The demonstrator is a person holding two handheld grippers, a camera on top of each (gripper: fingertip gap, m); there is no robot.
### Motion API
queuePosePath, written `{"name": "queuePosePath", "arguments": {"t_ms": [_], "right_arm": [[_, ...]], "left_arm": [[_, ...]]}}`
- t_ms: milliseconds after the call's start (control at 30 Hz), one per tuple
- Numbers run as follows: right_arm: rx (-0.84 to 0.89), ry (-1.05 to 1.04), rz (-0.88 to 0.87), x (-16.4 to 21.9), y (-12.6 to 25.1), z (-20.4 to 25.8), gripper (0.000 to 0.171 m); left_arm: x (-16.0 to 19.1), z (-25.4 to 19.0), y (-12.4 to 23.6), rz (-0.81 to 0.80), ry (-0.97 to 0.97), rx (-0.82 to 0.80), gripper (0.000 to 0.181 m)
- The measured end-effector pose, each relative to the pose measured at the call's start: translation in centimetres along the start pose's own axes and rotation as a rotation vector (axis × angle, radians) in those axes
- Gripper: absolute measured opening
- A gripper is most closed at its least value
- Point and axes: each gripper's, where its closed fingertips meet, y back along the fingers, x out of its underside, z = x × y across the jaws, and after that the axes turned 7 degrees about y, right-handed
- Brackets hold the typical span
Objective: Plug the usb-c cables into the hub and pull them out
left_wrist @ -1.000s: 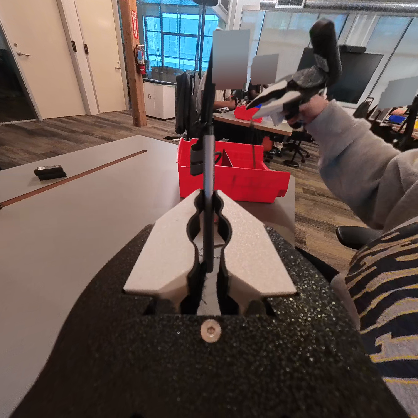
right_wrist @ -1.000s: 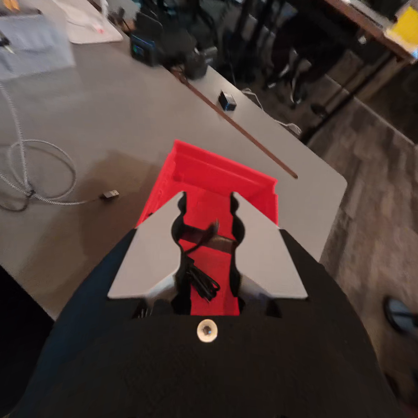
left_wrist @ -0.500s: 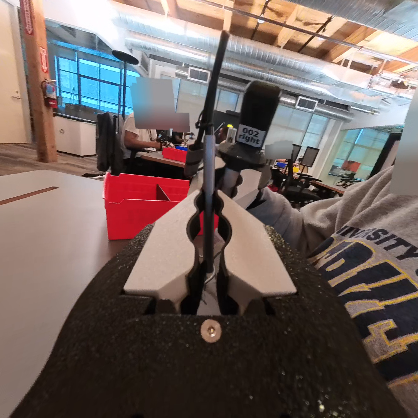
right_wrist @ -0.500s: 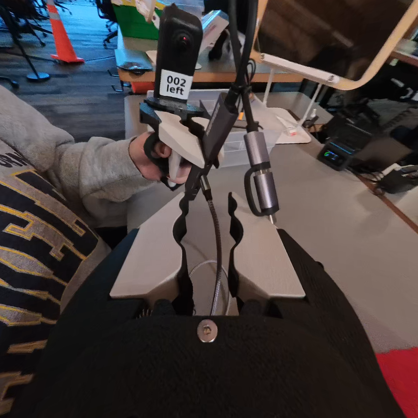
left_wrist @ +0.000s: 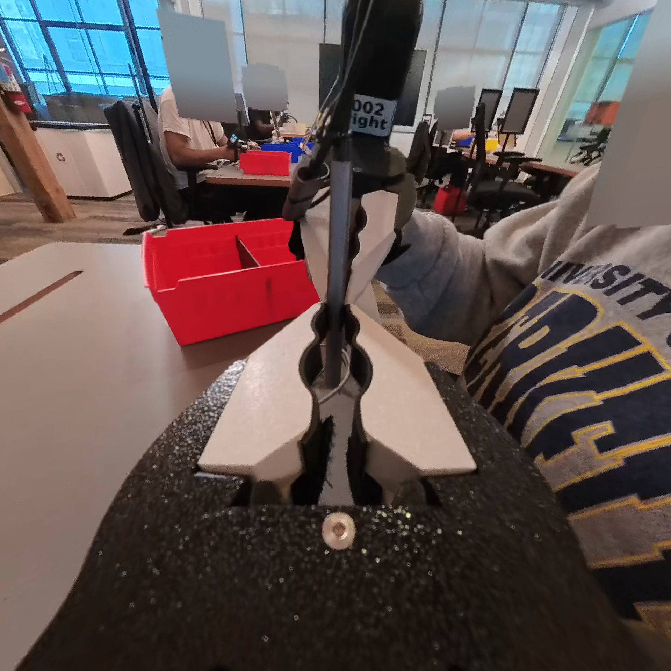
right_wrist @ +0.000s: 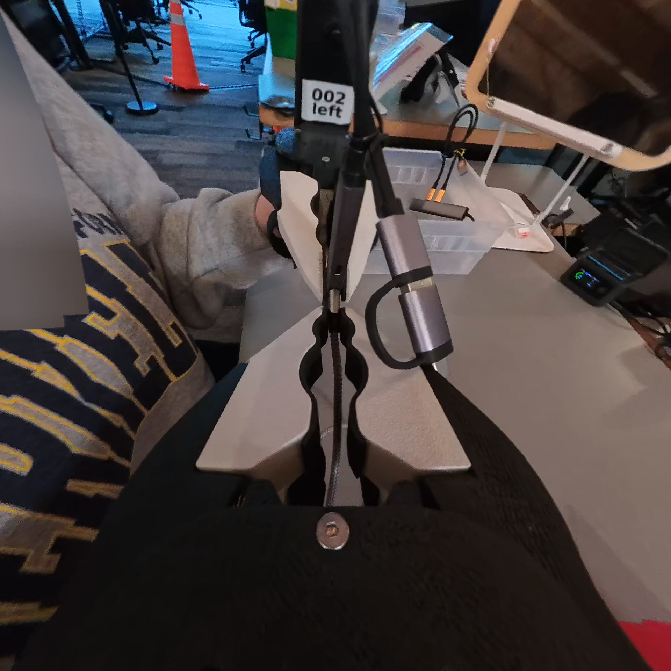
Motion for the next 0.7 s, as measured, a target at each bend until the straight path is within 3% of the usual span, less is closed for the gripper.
{"name": "queuePosePath", "arguments": {"t_ms": [67, 133, 200, 567, 700], "right_arm": [[0.027, 0.046, 0.053, 0.1, 1.2, -0.1, 0.004], [0.123, 0.025, 0.029, -0.1, 4.7, -1.7, 0.004], [0.176, 0.018, -0.012, -1.2, 7.6, -2.4, 0.004], [0.615, 0.31, -0.037, -14.6, 23.4, -9.0, 0.004], [0.671, 0.293, 0.023, -15.3, 27.1, -11.1, 0.004]], "left_arm": [[-0.6, -0.2, 0.5, -0.006, -0.03, -0.029, 0.008], [-2.7, 1.3, 4.5, -0.138, -0.011, -0.131, 0.007], [-3.3, 2.1, 6.5, -0.154, -0.029, -0.218, 0.007], [-3.2, 3.2, 6.0, -0.161, 0.024, -0.281, 0.007], [-2.2, 3.6, 5.2, -0.14, 0.057, -0.276, 0.007]]}}
